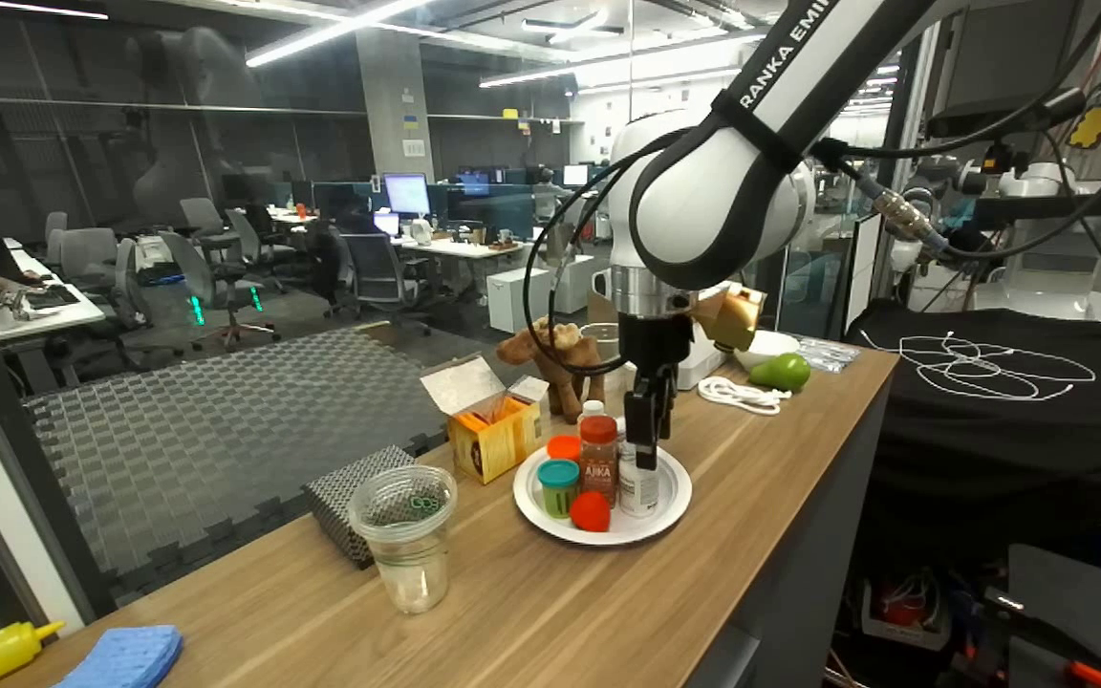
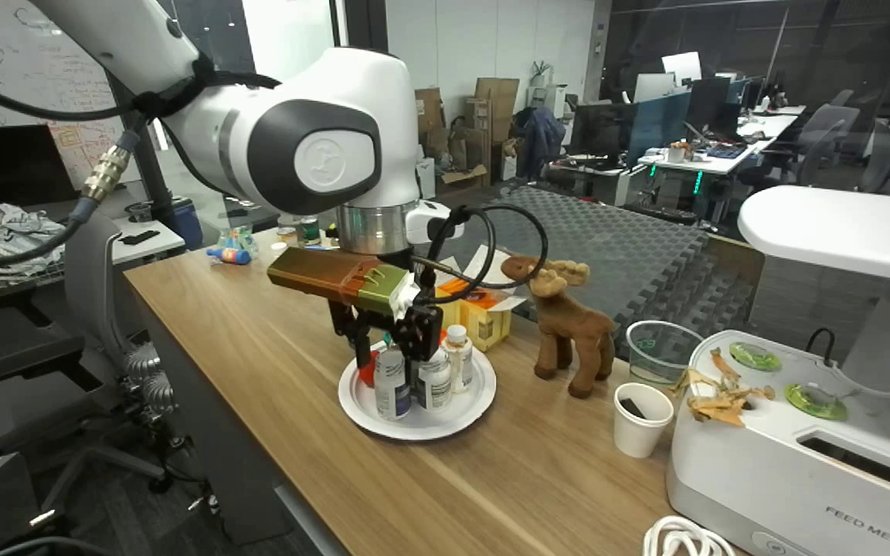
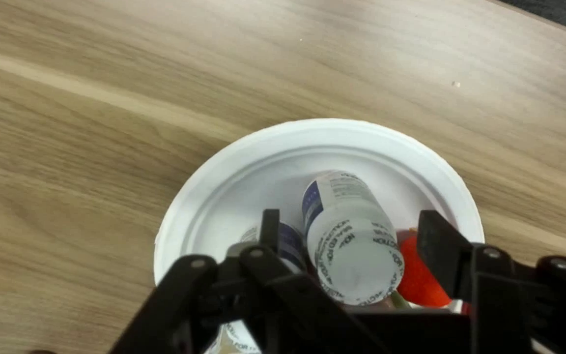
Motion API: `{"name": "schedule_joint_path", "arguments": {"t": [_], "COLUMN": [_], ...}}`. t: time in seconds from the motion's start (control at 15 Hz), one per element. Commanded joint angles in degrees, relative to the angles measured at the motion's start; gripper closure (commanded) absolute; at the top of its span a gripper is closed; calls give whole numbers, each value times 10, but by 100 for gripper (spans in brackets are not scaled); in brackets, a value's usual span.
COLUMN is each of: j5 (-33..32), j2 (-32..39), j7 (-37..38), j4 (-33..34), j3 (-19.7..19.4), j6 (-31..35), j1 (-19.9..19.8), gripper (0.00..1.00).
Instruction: Pile up the plastic cups and put all the containers on the white plate
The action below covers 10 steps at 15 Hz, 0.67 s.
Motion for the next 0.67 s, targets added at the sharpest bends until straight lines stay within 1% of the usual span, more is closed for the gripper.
{"name": "schedule_joint_path", "arguments": {"t": [0.0, 0.2, 0.4, 0.53, 0.6], "j5": [-15, -17, -28, 3, 27], "j2": [-39, -78, -112, -125, -129], "j7": [3, -4, -12, -62, -100], "j4": [-8, -10, -16, -18, -19], "j3": [-7, -18, -41, -52, -56], "j6": [9, 6, 26, 18, 11], "j1": [2, -6, -21, -40, -51], "gripper": [0, 0, 0, 0, 0]}}
